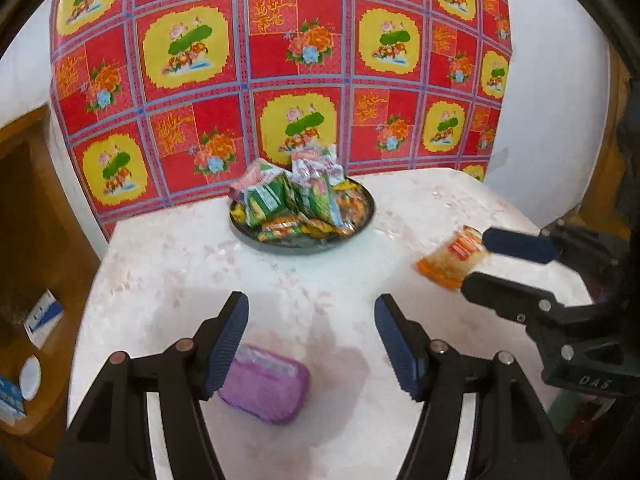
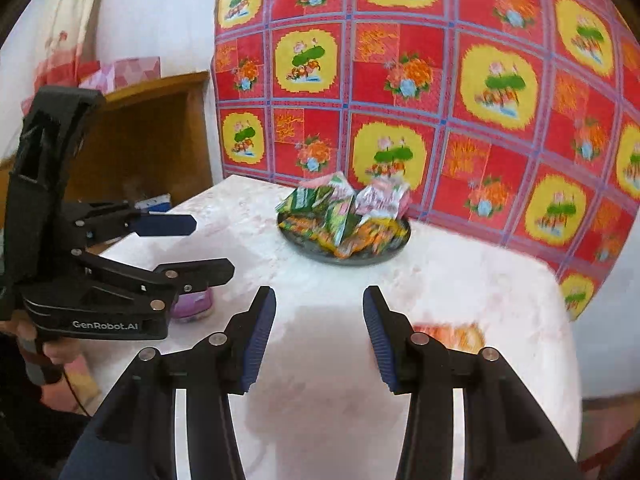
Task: Organize snacks
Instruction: 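Withdraw both open grippers from the plate toward the purple tin and rice-cracker packet, then grasp the purple tin with the left gripper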
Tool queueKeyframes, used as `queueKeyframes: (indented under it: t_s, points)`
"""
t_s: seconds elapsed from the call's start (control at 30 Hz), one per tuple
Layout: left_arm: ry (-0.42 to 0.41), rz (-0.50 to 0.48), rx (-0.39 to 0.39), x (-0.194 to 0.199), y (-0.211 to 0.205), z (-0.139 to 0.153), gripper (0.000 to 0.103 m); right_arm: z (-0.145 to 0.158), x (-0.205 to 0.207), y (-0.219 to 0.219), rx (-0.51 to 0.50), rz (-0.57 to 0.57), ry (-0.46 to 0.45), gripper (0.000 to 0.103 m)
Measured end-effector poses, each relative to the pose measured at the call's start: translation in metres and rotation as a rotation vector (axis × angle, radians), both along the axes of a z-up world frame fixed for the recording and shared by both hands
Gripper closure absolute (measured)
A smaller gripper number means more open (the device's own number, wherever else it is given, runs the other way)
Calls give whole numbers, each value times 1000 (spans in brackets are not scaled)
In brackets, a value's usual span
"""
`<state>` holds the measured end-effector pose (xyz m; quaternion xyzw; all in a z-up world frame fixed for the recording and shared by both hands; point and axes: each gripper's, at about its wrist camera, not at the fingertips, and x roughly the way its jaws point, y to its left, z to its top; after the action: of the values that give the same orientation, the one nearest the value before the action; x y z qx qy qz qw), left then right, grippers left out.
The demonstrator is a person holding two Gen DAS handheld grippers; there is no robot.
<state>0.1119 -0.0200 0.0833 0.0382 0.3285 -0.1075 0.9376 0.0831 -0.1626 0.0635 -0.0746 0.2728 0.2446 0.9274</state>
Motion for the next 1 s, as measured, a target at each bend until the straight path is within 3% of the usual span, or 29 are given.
queueKeyframes:
  t_s: [0.13, 0.37, 0.47, 0.6, 0.63, 0.87, 1.0]
  points:
    - [-6, 20, -18, -15, -3, -11, 34, -13, -9, -8, 65, 1, 62, 56]
    - [-42, 25, 22, -43, 1, -27, 34, -36, -26, -13, 37, -69, 55, 56]
    - [-4, 9, -12, -49, 12, -42, 34, -44, -34, -14, 4, -90, 32, 56]
    - [65, -11, -98, -51, 28, -61, 34, -53, -40, -21, 35, -120, 21, 56]
    - [42, -16, -103, -54, 30, -61, 32, -56, -40, -22, 34, -130, 26, 56]
    - [33, -3, -48, -51, 38, -61, 31, -72, -28, -29, 19, -189, 63, 56]
    - [15, -40, 154, -23, 33, -51, 22, -73, -27, -30, 10, -188, 62, 56]
